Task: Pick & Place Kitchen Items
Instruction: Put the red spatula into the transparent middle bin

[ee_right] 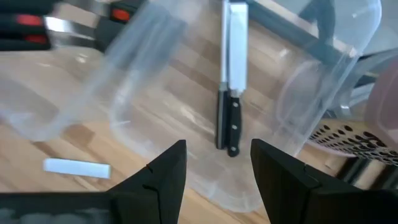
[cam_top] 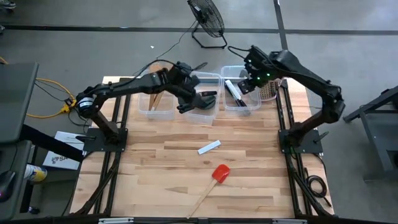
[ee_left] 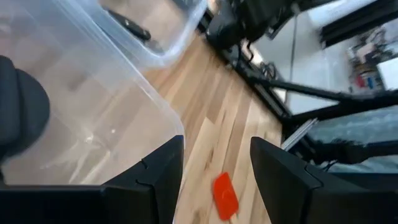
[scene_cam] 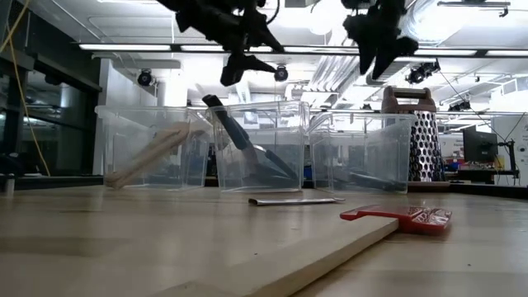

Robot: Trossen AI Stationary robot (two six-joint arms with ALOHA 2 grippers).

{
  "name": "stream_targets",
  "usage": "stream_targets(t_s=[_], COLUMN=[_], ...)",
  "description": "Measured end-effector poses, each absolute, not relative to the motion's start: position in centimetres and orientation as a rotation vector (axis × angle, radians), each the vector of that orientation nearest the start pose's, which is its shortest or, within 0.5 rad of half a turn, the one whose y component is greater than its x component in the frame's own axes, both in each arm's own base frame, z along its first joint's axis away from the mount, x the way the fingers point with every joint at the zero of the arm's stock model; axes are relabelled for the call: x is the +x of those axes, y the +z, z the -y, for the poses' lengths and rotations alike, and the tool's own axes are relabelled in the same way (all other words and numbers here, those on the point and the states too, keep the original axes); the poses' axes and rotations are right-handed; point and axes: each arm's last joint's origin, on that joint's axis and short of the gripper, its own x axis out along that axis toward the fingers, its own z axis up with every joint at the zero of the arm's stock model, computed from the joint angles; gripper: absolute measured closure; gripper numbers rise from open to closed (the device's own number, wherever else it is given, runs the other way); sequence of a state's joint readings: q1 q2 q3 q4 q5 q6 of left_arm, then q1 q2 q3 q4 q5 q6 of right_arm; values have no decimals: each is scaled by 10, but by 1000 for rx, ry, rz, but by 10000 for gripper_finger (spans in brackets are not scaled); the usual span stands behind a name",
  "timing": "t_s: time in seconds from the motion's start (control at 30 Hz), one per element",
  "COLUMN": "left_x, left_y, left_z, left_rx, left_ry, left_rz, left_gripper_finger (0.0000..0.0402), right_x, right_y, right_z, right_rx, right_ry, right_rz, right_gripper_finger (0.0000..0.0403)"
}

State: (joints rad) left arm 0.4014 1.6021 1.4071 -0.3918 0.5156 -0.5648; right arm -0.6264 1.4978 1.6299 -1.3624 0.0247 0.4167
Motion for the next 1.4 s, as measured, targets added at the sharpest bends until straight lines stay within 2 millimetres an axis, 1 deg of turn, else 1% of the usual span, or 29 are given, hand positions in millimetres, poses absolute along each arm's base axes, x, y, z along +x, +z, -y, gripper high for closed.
stream_targets(t_s=[0.1, 0.17, 0.33, 0.5, 0.67, 0.8, 0.93, 1.13, 1.3, 1.4], left_x=[339, 342, 350, 353, 351, 345, 337, 331, 330, 331], left_y=[322, 321, 318, 318, 317, 317, 312, 296, 282, 273], left_z=[-108, -92, -45, 2, 44, 76, 105, 141, 161, 169], left_rx=[-815, -813, -795, -808, -817, -810, -799, -816, -821, -828], left_ry=[62, 71, 83, 119, 175, 186, 197, 202, 207, 217], left_rz=[-617, -650, -709, -724, -714, -713, -745, -818, -870, -892], left_gripper_finger=[217, 217, 217, 217, 217, 217, 217, 217, 217, 217], right_x=[212, 209, 201, 193, 186, 180, 182, 186, 191, 194], right_y=[380, 388, 404, 416, 423, 428, 428, 427, 424, 421], right_z=[143, 131, 102, 74, 50, 34, 19, -4, -25, -36], right_rx=[699, 683, 629, 593, 533, 515, 494, 426, 436, 445], right_ry=[-786, -762, -677, -587, -552, -494, -426, -381, -373, -386], right_rz=[-1012, -981, -927, -886, -859, -843, -856, -867, -871, -867], right_gripper_finger=[232, 232, 232, 232, 232, 232, 232, 232, 232, 232])
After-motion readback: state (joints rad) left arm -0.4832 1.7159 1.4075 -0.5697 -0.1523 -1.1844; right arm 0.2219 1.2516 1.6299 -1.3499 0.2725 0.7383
